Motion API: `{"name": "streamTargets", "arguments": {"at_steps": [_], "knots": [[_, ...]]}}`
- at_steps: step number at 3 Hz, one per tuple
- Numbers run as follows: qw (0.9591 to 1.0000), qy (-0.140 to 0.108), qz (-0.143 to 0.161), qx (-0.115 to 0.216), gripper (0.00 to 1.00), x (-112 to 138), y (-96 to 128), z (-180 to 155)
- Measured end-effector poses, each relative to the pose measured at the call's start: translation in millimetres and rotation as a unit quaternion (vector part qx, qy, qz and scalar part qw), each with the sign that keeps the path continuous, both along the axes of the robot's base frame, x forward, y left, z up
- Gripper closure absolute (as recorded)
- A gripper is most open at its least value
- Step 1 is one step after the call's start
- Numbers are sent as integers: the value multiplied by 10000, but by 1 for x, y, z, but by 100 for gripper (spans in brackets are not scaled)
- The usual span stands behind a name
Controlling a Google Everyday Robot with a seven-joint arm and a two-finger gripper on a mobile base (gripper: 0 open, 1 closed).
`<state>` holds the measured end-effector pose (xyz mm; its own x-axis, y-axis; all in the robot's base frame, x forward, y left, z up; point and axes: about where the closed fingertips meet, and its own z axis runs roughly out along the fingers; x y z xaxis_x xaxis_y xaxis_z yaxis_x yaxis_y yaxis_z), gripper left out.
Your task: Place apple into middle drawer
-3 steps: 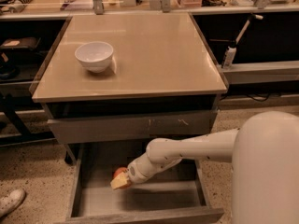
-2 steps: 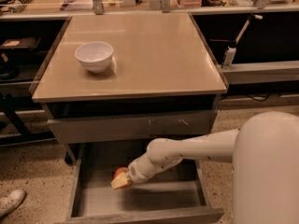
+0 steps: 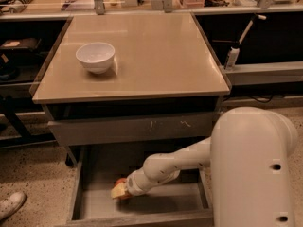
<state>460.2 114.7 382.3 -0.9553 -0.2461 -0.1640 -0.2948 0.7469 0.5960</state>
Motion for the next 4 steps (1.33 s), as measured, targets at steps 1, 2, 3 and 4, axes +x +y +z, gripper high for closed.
{"name": "streamTargets", "arguments": {"at_steps": [1,2,3,4], "knots": [[9994,83,-331,-90,100,3,-3,-20],[9993,70,-346,-86,81,4,-3,-20],[9993,70,-345,-86,58,4,-2,-20],[9993,70,-345,-86,34,4,-2,-20]]}}
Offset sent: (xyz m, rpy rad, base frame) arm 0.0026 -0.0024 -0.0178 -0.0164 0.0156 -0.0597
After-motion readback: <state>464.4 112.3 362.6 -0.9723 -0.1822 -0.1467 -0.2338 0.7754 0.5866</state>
